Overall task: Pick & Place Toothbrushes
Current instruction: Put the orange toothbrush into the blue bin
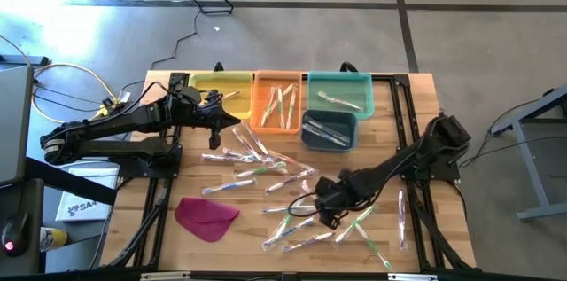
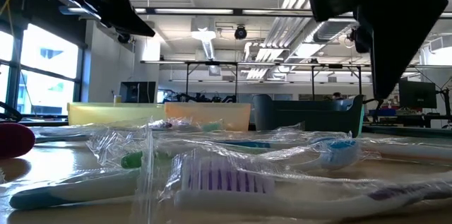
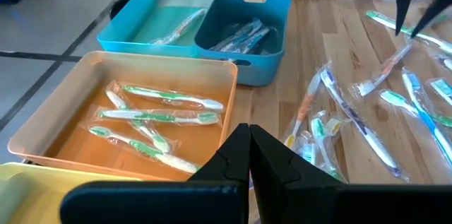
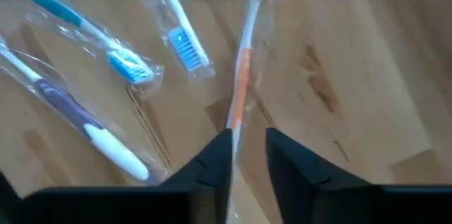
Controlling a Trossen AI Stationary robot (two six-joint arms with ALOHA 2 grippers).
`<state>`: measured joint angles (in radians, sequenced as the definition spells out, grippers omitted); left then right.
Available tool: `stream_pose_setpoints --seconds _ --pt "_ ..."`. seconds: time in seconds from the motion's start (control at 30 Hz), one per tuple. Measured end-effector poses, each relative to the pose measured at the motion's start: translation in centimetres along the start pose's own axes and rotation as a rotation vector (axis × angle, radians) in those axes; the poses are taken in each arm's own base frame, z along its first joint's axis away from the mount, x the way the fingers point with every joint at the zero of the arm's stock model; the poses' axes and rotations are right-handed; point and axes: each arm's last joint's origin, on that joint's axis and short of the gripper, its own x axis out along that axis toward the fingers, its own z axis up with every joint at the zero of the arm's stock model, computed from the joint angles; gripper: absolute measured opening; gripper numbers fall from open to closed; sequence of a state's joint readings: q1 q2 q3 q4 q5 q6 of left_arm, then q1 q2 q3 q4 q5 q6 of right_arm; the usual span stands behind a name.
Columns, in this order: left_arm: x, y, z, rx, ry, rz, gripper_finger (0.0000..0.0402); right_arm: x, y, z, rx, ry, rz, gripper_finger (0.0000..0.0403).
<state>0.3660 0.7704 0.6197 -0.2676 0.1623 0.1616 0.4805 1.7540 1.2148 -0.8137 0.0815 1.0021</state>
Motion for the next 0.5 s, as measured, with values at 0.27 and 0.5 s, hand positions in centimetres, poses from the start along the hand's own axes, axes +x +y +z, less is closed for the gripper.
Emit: stream_pose_setpoints --seconds 0.27,0.5 --pt "0.0 0.0 0.0 0.001 0.001 0.000 0.0000 3.3 1.0 -0.4 -0.014 0.071 0.001 0.0174" --pt "0.0 0.0 0.0 0.001 0.001 -0.001 0.0000 3.9 0.8 -0.3 0.007 0.031 -0.056 0.0187"
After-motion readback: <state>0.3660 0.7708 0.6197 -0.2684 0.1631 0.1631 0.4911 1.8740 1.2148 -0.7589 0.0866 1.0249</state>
